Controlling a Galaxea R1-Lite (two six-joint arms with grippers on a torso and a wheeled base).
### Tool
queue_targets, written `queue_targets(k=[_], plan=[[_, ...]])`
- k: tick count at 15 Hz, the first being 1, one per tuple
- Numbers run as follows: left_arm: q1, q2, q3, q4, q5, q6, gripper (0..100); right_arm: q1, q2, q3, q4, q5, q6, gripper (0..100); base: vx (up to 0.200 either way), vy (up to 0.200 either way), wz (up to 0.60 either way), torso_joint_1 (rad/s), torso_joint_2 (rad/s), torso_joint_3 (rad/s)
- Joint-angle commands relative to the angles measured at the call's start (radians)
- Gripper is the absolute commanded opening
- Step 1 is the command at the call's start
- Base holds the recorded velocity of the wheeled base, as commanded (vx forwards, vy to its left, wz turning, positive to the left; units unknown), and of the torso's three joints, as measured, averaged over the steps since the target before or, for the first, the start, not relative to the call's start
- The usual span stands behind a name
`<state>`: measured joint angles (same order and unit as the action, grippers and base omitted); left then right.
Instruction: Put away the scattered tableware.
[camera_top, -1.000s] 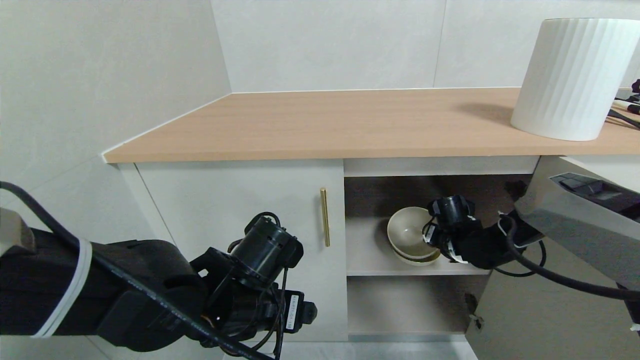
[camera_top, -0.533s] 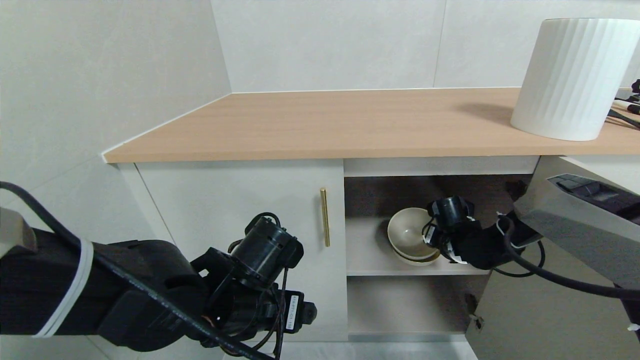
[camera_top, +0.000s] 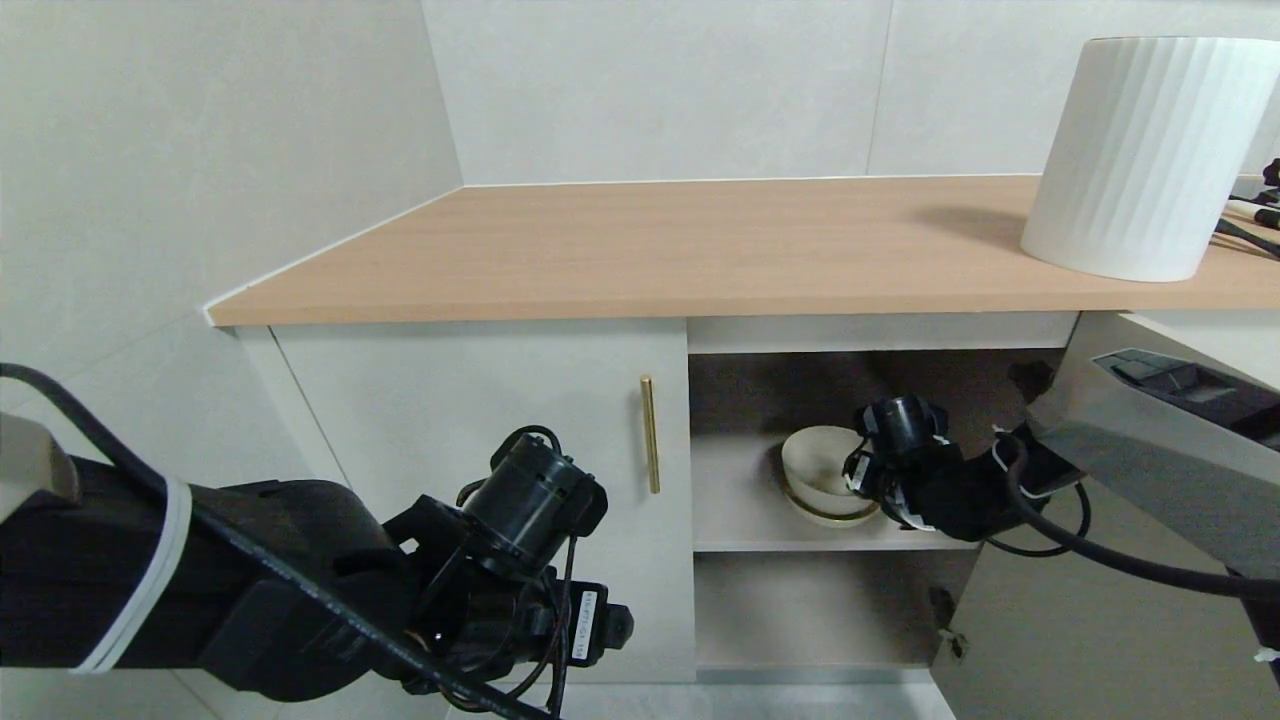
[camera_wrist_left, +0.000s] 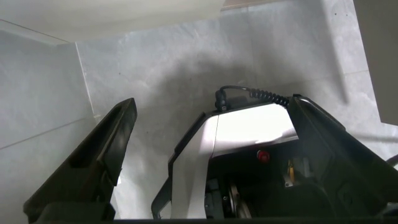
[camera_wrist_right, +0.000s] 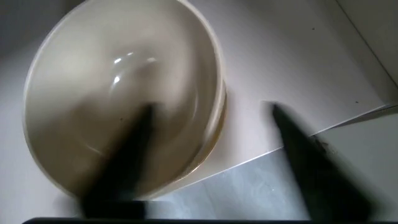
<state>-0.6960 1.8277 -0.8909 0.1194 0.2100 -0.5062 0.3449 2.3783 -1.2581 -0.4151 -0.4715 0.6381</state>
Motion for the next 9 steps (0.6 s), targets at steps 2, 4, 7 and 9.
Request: queue_targets(k=[2,4,7,9], plan=[[0.001,-0.001,0.000,0.000,0.000,0.000,100,0.000,-0.005,0.003,-0.001,0.001,0.000,100,0.000,0.000,0.00,0.000,0.00,0.000],[0.009,-0.016,0.001,0.002,0.000,0.000,100,0.005,-0.039,0.046,0.001,0.002,-0.009,100,0.000,0.000,0.00,0.000,0.00,0.000],[0.032,-0.105,0.058,0.002,0.000,0.000,100,0.040,-0.154,0.169,-0.001,0.011,-0.043,100,0.000,0.000,0.00,0.000,0.00,0.000],[0.070,-0.251,0.118,0.003,-0.001,0.023,100,0.078,-0.292,0.286,0.004,0.040,-0.075,100,0.000,0.000,0.00,0.000,0.00,0.000]])
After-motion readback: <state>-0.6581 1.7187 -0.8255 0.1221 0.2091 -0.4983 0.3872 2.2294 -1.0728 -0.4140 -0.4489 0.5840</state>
